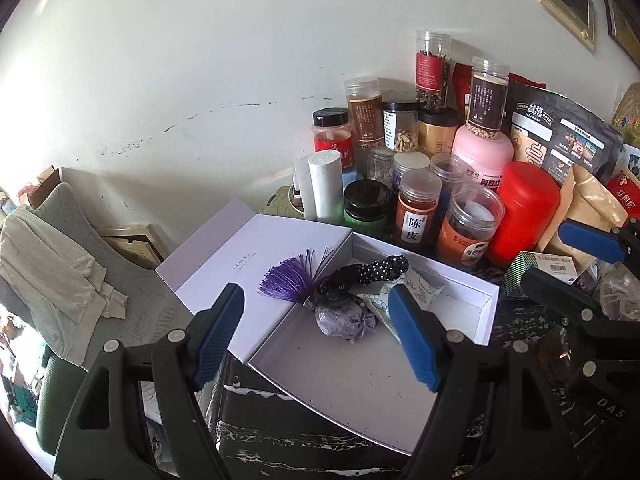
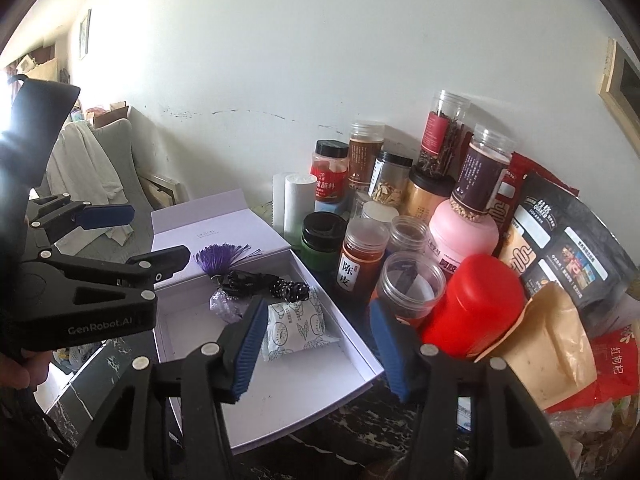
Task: Organize objects
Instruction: 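Withdraw both tools from the box toward the white cable and snack bag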
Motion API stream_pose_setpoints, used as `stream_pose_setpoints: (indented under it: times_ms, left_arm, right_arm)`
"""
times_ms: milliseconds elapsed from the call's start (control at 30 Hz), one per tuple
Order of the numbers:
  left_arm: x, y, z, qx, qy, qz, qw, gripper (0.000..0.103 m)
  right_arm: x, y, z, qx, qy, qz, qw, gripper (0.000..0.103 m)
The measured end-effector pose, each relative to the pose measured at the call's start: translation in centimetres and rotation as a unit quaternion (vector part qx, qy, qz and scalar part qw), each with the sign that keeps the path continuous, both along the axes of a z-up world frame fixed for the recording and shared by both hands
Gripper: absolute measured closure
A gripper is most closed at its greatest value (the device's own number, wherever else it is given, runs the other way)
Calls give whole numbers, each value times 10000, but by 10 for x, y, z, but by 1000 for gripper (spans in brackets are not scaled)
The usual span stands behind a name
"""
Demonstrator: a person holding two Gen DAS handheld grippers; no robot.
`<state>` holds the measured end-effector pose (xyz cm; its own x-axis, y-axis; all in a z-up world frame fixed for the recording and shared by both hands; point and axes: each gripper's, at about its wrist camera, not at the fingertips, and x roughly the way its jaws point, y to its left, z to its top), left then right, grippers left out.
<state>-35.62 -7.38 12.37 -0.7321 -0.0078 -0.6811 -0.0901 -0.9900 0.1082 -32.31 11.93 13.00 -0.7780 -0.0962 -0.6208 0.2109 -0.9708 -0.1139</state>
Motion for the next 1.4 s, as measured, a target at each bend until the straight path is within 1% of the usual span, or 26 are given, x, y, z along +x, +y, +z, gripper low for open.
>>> stream_pose_setpoints:
  times_ms: [167,400,533,700,767,867,1400]
  left_arm:
    - [27,0,19,-49,146,80,9999,29]
    - [68,-3,42,64,311,151,9994,29]
    - [92,-2,52,-10,431,188,9989,23]
    - [122,1,61,90,471,143,9987,22]
    - [136,3,64,93,503,128,9986,20]
    - [153,7,66,52,537,119,9985,18]
    - [236,33,62,0,633,17,9980,17]
  right_arm:
    - [23,-1,15,10,152,41,9999,46]
    - [57,-5,34,32,327,138,9994,44]
    - [77,-6,41,35,398,164,9991,44]
    - [99,-5,47,66,458,191,9987,44]
    - [109,-4,49,70,476,199,9986,44]
    - [123,-2,49,82,498,210,9985,44]
    - [189,7,34,82,505,289,9983,43]
